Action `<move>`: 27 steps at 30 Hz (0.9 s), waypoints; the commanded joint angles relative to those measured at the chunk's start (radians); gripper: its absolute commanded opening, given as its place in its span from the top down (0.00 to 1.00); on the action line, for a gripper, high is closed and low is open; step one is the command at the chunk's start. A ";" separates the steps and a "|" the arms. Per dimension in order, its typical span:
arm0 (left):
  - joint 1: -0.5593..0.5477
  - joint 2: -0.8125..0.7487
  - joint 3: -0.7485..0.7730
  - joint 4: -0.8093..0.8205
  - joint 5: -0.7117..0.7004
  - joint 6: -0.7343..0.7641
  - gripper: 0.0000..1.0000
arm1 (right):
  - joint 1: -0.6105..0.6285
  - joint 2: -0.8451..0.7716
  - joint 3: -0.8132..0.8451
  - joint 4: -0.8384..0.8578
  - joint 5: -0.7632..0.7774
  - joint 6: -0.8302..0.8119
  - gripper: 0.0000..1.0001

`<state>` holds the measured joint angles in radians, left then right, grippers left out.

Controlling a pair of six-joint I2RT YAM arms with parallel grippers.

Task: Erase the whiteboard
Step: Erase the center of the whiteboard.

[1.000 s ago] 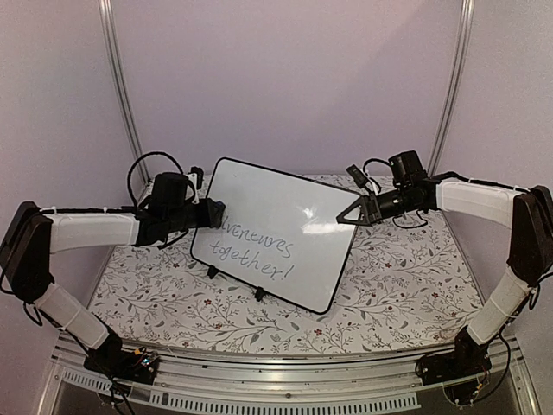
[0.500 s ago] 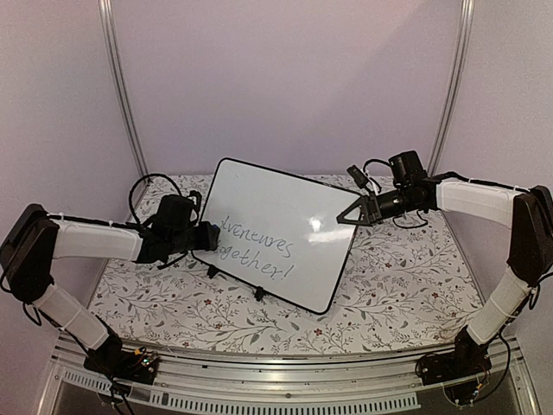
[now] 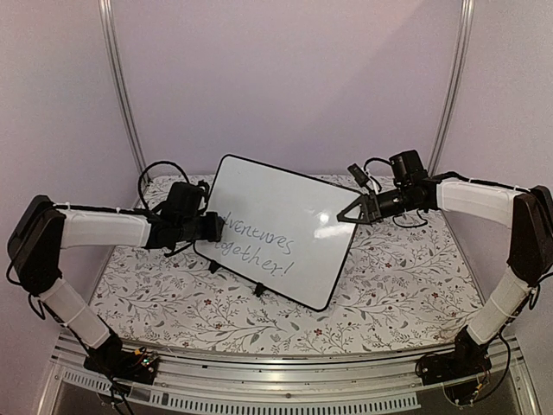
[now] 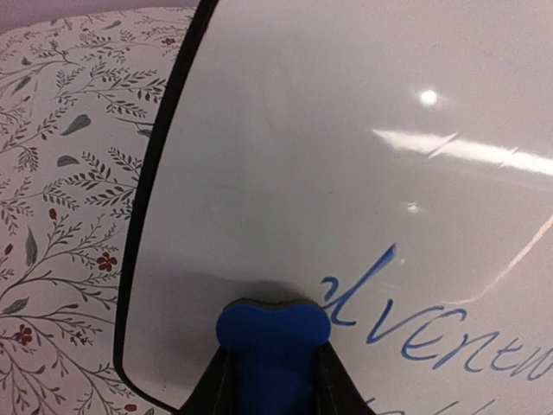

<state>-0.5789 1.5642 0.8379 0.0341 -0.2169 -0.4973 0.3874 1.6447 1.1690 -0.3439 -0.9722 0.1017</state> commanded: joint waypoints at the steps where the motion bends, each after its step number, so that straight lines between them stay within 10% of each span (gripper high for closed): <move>1: 0.042 0.061 0.089 0.008 0.045 0.061 1.00 | 0.026 0.012 -0.007 -0.017 -0.040 -0.034 1.00; 27: -0.017 -0.018 -0.109 0.082 0.075 0.005 1.00 | 0.034 0.032 -0.009 -0.018 -0.042 -0.037 1.00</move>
<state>-0.5747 1.5318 0.7013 0.1173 -0.1505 -0.5133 0.3885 1.6455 1.1690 -0.3340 -0.9642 0.1036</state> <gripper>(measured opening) 0.243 0.037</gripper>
